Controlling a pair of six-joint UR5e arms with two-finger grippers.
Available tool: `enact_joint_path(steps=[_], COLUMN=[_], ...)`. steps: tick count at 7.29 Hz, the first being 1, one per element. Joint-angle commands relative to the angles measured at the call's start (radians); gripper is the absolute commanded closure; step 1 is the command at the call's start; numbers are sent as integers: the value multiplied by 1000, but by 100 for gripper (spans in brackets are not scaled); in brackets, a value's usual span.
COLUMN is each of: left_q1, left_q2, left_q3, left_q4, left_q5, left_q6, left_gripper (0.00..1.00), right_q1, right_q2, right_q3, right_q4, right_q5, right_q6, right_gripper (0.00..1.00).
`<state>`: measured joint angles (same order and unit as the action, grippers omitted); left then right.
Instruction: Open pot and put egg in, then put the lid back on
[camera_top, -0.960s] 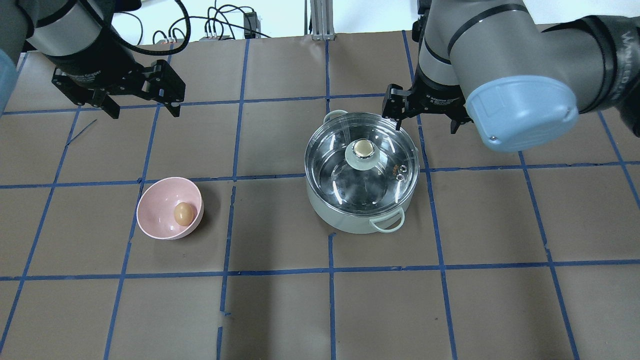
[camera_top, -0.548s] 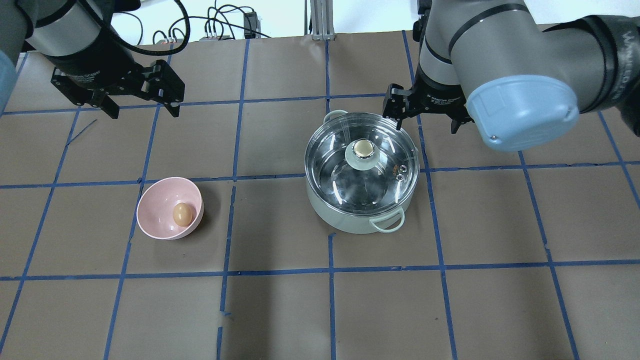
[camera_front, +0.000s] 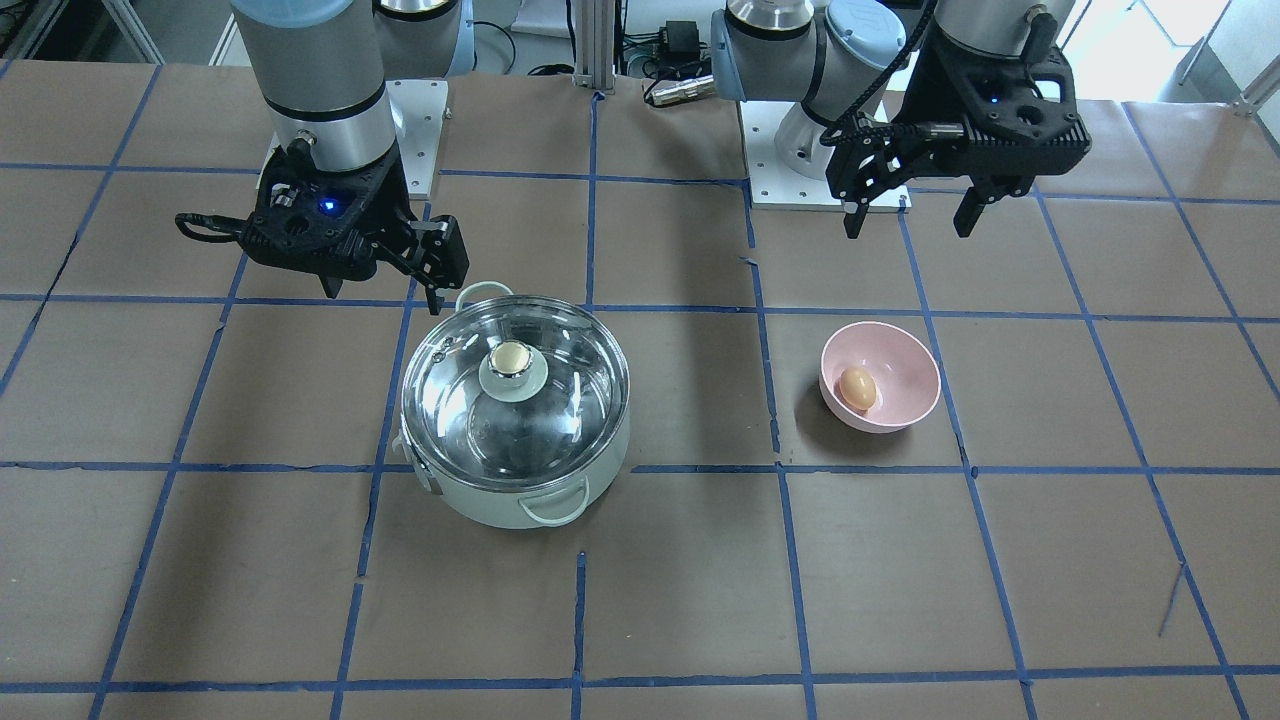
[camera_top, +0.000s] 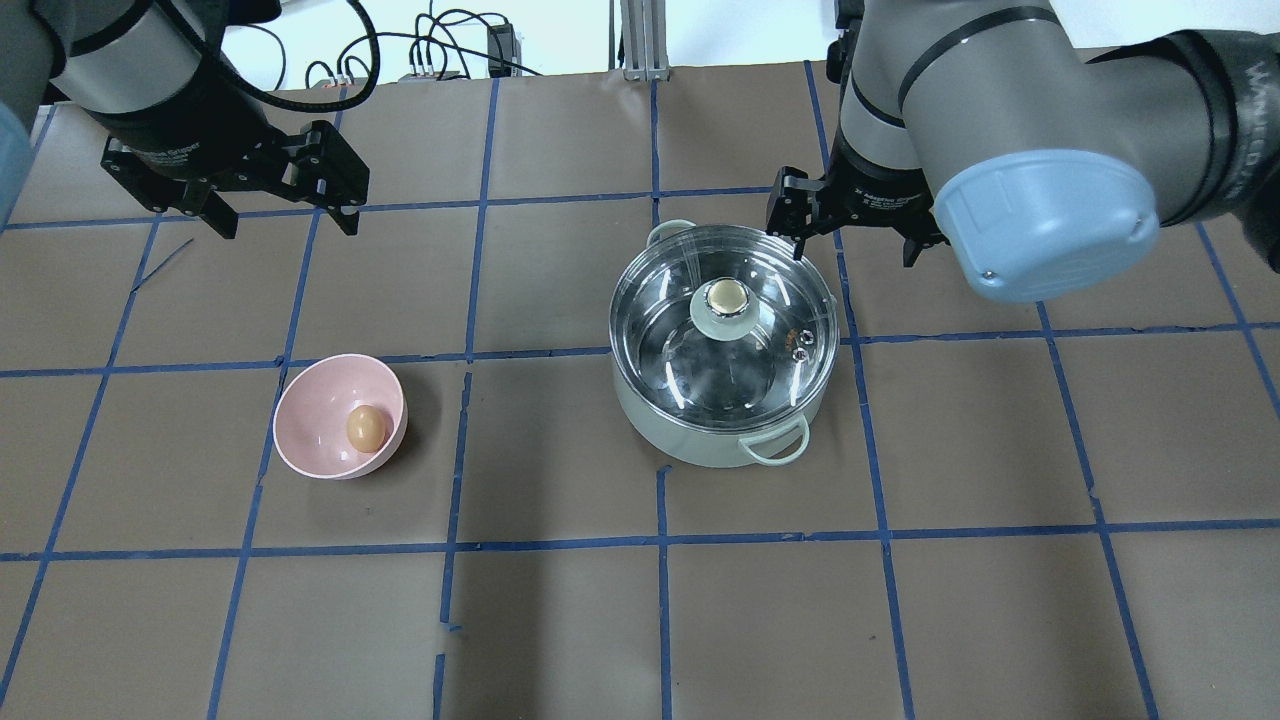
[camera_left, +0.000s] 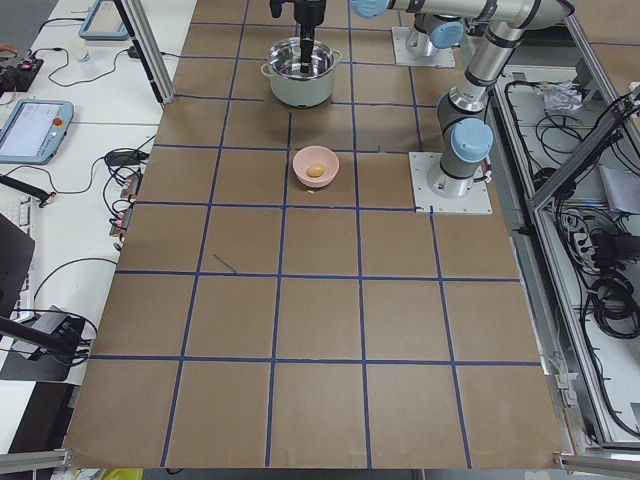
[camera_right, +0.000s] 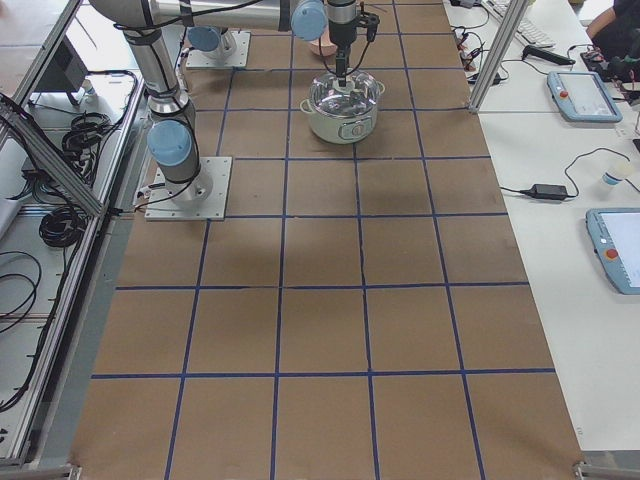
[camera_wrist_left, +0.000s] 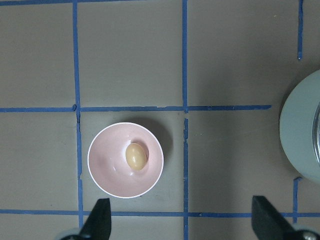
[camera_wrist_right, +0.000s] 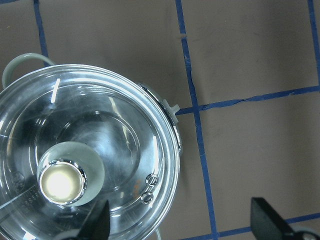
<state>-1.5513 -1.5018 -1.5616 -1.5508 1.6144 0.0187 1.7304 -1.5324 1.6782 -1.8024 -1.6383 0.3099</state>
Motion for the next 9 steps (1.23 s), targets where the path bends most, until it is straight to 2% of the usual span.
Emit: enact_joint_path(steps=[1, 6, 7, 8, 9], left_q1=[0, 20, 51, 109, 173], left_q2=[0, -5, -27, -37, -46], left_q3=[0, -21, -56, -143, -220], left_q4=[0, -35, -37, -16, 64], left_q5=[1, 4, 4, -10, -8], left_q6=[1, 9, 47, 90, 160], left_gripper=[0, 0, 0, 0, 0], right_q1=[0, 17, 11, 15, 18], right_q2=[0, -2, -2, -2, -2], right_q3=[0, -11, -12, -9, -11], right_q4=[0, -18, -11, -18, -20], right_q5=[0, 0, -14, -3, 1], right_q6=[0, 14, 18, 21, 50], right_gripper=[0, 0, 0, 0, 0])
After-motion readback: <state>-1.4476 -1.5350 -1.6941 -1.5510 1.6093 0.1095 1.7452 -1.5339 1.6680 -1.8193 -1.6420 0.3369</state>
